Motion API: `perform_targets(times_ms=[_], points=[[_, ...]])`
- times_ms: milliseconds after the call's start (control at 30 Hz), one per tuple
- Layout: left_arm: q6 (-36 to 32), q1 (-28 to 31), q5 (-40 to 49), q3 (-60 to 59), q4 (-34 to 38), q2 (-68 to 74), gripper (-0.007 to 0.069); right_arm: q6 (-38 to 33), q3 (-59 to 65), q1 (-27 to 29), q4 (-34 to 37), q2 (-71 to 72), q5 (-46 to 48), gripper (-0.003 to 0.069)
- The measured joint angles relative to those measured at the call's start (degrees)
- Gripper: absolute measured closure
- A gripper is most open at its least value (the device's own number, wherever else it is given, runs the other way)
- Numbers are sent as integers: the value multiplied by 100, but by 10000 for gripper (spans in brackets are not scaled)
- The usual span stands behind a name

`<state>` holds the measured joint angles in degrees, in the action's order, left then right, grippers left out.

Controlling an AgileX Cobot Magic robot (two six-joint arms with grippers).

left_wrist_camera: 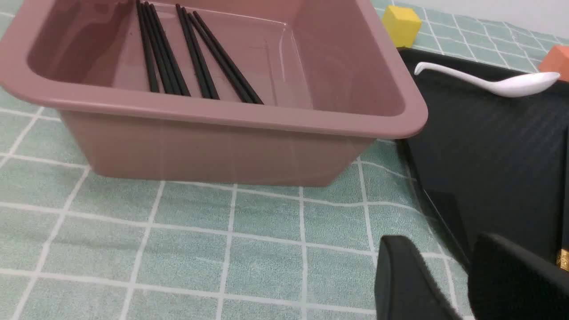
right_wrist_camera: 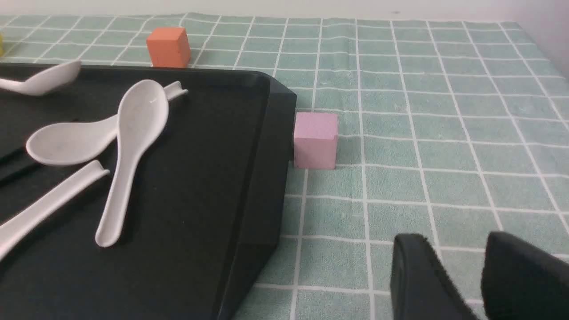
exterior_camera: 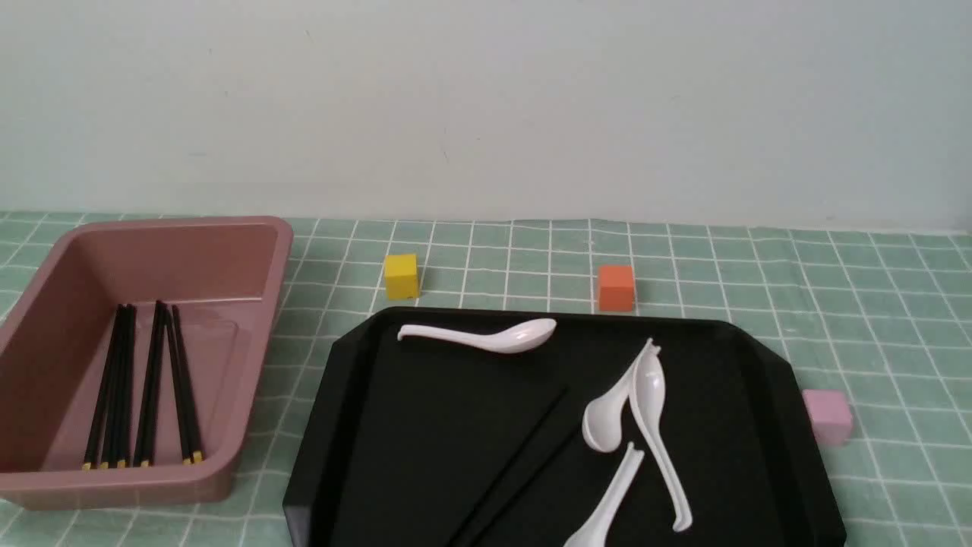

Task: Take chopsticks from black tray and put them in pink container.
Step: 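Reach over to the black tray and grasp a pair of chopsticks with the left gripper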

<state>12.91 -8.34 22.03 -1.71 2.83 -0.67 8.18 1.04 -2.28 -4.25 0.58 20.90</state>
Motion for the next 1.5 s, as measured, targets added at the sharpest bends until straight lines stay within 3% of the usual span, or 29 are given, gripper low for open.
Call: perform_targets(times_ms=[1200, 1333, 1500], points=[[23, 0, -43, 0, 76, 0, 386, 0, 0, 0, 0, 0, 0, 419], [439, 0, -145, 0, 854, 0, 386, 0, 0, 0, 0, 0, 0, 419], [1424, 0, -406, 0, 2763, 0, 386, 0, 0, 0, 0, 0, 0, 419]])
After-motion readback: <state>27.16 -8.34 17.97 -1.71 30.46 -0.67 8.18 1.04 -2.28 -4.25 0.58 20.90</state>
